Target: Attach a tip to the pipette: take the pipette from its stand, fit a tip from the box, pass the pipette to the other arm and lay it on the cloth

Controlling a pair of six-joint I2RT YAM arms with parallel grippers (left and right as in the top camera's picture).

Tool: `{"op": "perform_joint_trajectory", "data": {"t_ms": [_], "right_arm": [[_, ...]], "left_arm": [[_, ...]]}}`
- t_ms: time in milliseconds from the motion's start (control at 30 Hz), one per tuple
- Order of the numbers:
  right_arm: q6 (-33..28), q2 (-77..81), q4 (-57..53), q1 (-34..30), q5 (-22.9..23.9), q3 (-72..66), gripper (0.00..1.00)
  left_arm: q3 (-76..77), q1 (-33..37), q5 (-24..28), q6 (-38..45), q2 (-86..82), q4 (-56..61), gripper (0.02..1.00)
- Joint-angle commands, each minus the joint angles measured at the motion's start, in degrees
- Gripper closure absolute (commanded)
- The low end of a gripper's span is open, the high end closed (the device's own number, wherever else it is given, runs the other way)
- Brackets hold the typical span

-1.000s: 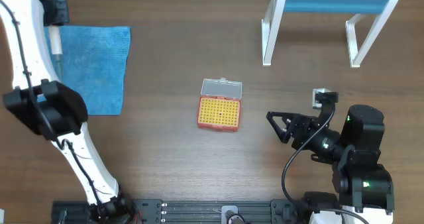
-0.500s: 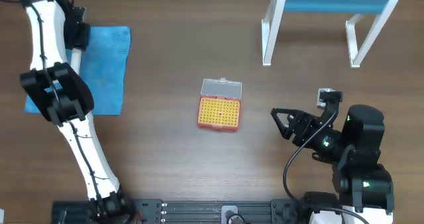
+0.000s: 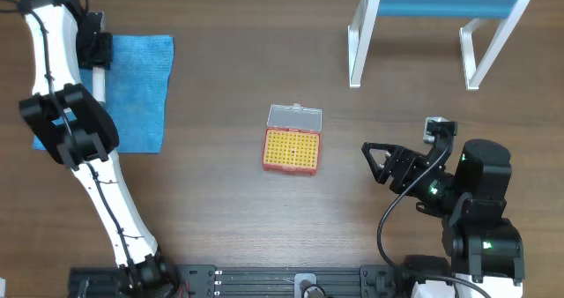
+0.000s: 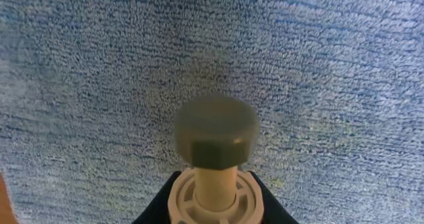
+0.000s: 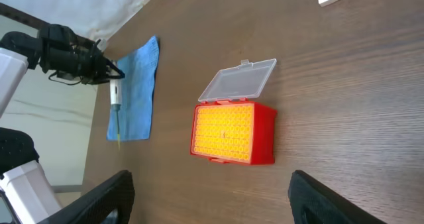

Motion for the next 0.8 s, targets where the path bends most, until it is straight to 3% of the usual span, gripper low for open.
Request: {"op": "perform_joint_trajectory", "data": {"t_ms": [33,400,433,467,500,800], "right_arm": [[-1.01,0.13,0.09,-0.28,0.52,0.44,0.248],[1.25,0.13,0.09,-0.28,0.5,0.44,0.248],[1.42,0.13,0.09,-0.28,0.5,0.44,0.248],[1.4,0.13,0.09,-0.28,0.5,0.44,0.248],[1.4,0.13,0.09,-0.28,0.5,0.44,0.248],[-0.22,0.13,0.09,-0.28,0.5,0.44,0.202]], "left_arm": [[-0.28,0.61,3.41,2.14,1.11,1.51,0.989],[-0.28,0.83,4.11,2.4,5.92,1.44,0.987],[-0.28,0.83,4.15,1.25,5.92,1.51,0.698],[-0.28,0.83,4.13,0.87,5.92,1.46,0.169],[-0.28,0.79,4.13,-0.2,5.92,1.22,0.13],[3.74,0.74,5.14,-0.17,-1.16,-3.21,0.123]]}}
